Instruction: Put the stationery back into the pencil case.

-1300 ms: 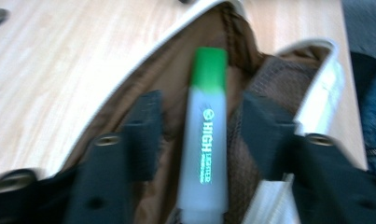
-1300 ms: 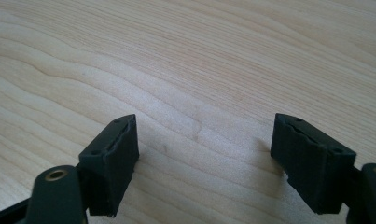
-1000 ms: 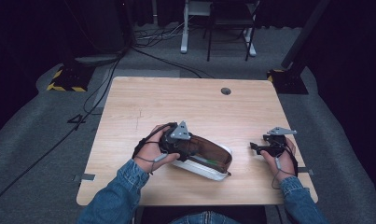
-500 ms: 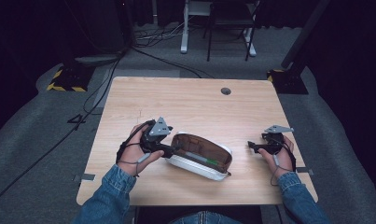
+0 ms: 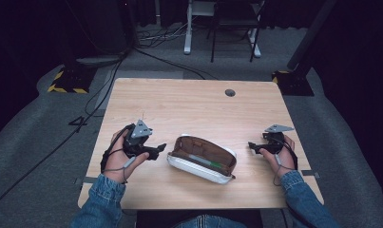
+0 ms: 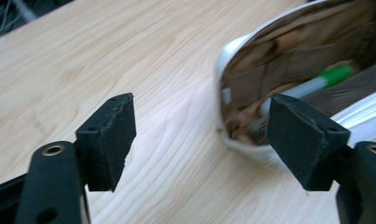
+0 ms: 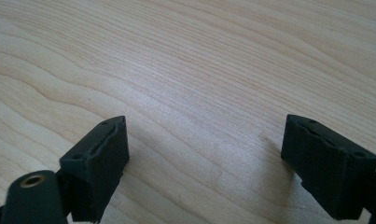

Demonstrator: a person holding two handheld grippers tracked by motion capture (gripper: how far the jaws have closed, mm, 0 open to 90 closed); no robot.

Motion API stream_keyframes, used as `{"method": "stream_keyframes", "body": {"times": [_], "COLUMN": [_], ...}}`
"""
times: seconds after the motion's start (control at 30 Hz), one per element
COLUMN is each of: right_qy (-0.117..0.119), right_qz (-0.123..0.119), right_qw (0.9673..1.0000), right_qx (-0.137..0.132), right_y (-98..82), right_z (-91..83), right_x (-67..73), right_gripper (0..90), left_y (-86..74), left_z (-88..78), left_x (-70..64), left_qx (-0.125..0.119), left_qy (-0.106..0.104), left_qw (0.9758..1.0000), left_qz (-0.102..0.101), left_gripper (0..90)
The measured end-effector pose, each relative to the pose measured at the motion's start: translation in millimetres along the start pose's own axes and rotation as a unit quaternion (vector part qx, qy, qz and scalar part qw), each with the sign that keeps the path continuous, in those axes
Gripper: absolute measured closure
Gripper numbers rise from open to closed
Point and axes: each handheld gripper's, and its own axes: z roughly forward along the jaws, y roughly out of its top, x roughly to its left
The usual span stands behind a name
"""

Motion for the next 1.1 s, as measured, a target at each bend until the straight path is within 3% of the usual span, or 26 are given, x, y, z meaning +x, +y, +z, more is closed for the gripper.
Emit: {"method": "stream_keyframes", "body": {"times": [0.13, 0.4, 0.63, 0.8, 0.9, 1.1], "right_qy": [0.001, 0.002, 0.002, 0.002, 0.002, 0.003], "right_qz": [-0.001, -0.001, -0.002, -0.002, -0.002, -0.001], "right_qw": [1.0000, 1.0000, 1.0000, 1.0000, 1.0000, 1.0000], "right_qx": [0.000, 0.000, 0.000, 0.000, 0.000, 0.000], "right_y": [1.8, 3.0, 3.0, 3.0, 3.0, 3.0], "right_z": [2.0, 3.4, 3.5, 3.4, 3.5, 3.4], "right_x": [-0.1, -0.2, -0.2, -0.2, -0.2, -0.1], "right_gripper": [14.7, 14.7, 14.7, 14.7, 14.7, 14.7], "left_y": [-12.7, -31.5, -48.9, -59.6, -65.4, -73.3], "left_z": [-1.4, 5.3, 17.8, 26.5, 30.9, 37.1], "left_x": [13.7, 33.4, 46.3, 52.5, 55.1, 58.7], "left_qx": [0.012, 0.027, 0.041, 0.063, 0.067, 0.078], "left_qy": [0.013, 0.034, 0.033, 0.043, 0.041, 0.044], "left_qw": [0.9994, 0.9979, 0.9952, 0.9933, 0.9921, 0.9907], "left_qz": [-0.030, -0.048, -0.082, -0.086, -0.098, -0.102], "left_gripper": [22.3, 21.7, 23.1, 22.3, 22.4, 22.5]}}
